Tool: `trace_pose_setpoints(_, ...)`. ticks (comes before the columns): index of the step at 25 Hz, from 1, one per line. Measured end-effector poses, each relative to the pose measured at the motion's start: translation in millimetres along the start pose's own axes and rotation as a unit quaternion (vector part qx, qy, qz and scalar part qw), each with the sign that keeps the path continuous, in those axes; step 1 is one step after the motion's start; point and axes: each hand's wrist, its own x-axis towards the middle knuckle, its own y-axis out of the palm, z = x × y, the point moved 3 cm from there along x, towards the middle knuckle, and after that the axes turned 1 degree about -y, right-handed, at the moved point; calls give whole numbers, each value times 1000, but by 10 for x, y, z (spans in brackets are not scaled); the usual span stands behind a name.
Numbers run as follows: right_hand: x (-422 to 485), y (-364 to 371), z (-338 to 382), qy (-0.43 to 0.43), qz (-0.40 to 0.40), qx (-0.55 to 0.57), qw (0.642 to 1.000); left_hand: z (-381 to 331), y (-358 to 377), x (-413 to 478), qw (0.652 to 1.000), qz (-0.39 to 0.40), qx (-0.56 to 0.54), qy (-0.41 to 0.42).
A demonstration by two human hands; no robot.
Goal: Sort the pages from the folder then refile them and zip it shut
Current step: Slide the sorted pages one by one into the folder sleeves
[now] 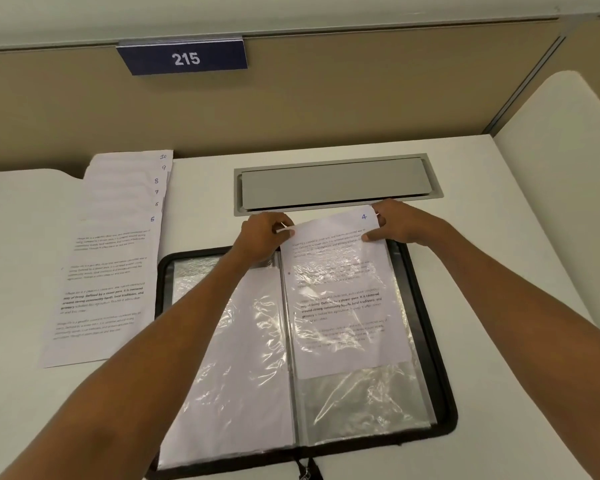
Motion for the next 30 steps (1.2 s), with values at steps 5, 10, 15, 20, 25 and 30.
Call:
trace_pose_setpoints(5,-45,22,-61,-8,-24,-46,999,1,67,-117,998,49,20,15)
trace_pose_setpoints(10,-89,21,-61,-9,-21,-53,998,-63,67,-123,994,54,76,58)
trace_pose_setpoints(15,-73,43,-11,-42,-39,-109,992,-120,73,-127,985,79,122,98)
trace_pose_setpoints(20,-69,64,-13,-60,-26,-144,987,-109,89,-133,984,84,111,108)
trace_pose_setpoints(25,-81,97,-23,-83,-52,-167,981,-180,117,-180,981,63,123,132)
trace_pose_setpoints(30,-124,113,5,-80,-26,-184,979,-211,198,-236,970,67,168,161)
